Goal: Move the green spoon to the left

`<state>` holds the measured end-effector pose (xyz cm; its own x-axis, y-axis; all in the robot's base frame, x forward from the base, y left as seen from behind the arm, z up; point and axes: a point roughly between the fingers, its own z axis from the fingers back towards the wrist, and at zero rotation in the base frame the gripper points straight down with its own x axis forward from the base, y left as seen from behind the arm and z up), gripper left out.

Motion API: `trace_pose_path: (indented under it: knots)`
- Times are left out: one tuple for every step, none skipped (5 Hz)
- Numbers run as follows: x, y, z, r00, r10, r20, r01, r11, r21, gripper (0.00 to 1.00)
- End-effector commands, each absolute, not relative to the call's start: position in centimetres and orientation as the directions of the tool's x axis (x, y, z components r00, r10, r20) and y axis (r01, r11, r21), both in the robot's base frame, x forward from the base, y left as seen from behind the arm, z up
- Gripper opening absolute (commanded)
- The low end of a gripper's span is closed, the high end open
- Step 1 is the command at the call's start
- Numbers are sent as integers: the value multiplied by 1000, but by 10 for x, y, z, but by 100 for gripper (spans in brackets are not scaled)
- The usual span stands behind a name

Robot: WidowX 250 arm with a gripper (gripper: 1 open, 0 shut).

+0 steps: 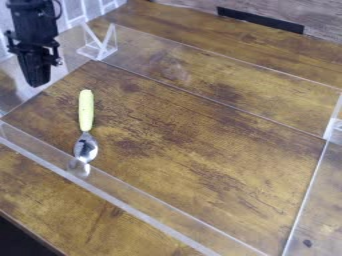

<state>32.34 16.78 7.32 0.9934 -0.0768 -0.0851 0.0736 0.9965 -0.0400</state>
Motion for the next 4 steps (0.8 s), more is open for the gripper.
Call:
trace_pose_path:
  knots:
    - [326, 172, 121, 994, -108, -3, 108, 994, 20, 0]
    - [328, 166, 132, 989, -146, -6, 146, 989, 18, 0]
    - [328, 175, 130, 992, -123, -11, 123, 992, 15, 0]
    - [328, 182, 121, 995, -98, -21, 98, 995, 7, 0]
